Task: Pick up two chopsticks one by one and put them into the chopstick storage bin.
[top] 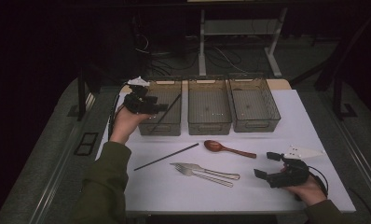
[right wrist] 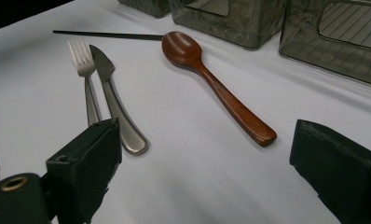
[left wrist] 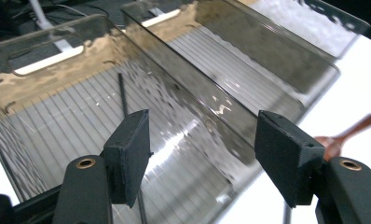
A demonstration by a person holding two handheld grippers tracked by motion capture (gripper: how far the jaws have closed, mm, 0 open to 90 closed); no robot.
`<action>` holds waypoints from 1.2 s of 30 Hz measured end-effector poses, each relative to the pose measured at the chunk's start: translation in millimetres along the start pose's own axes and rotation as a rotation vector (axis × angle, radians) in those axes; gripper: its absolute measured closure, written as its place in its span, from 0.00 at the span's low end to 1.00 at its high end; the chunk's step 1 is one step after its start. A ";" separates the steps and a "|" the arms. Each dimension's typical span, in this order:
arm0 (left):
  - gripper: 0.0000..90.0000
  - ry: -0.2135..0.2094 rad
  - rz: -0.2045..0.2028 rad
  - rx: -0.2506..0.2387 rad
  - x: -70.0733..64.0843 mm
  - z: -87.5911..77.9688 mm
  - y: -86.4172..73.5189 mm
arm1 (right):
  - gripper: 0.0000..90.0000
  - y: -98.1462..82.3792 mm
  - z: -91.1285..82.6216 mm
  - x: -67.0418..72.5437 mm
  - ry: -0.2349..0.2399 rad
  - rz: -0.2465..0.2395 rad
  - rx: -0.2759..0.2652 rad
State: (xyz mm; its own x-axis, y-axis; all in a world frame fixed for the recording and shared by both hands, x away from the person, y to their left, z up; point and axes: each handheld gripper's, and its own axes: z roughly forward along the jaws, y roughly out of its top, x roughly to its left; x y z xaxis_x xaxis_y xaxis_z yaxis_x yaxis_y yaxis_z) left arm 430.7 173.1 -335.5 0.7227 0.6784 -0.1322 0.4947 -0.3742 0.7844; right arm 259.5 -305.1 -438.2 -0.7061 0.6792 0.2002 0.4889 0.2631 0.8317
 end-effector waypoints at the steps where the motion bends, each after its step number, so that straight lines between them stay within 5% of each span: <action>1: 0.37 -0.010 0.008 0.002 -3.6 -2.0 -3.2 | 0.09 0.0 -0.1 0.0 0.000 0.001 0.001; 13: 0.33 -0.096 0.078 -0.029 -47.2 -13.9 -45.9 | 0.09 -0.3 0.4 0.7 -0.002 -0.005 -0.001; 21: 0.38 -0.114 0.097 -0.031 -58.7 -12.2 -76.3 | 0.09 -0.5 0.8 1.2 -0.008 -0.007 -0.005; 29: 0.55 -0.082 0.142 -0.034 -66.7 -12.7 -96.6 | 0.09 -0.6 1.0 1.4 -0.007 -0.006 -0.012; 36: 0.75 -0.099 0.112 -0.025 -60.1 -12.1 -109.2 | 0.09 -0.5 0.7 2.2 0.000 -0.008 -0.014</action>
State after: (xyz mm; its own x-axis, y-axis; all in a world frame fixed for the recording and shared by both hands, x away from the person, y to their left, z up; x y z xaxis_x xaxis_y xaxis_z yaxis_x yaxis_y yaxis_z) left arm 327.4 180.9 -405.9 0.8176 0.5668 -0.1009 0.3966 -0.4275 0.8124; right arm 258.1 -303.2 -438.5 -0.7101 0.6770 0.1934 0.4759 0.2589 0.8405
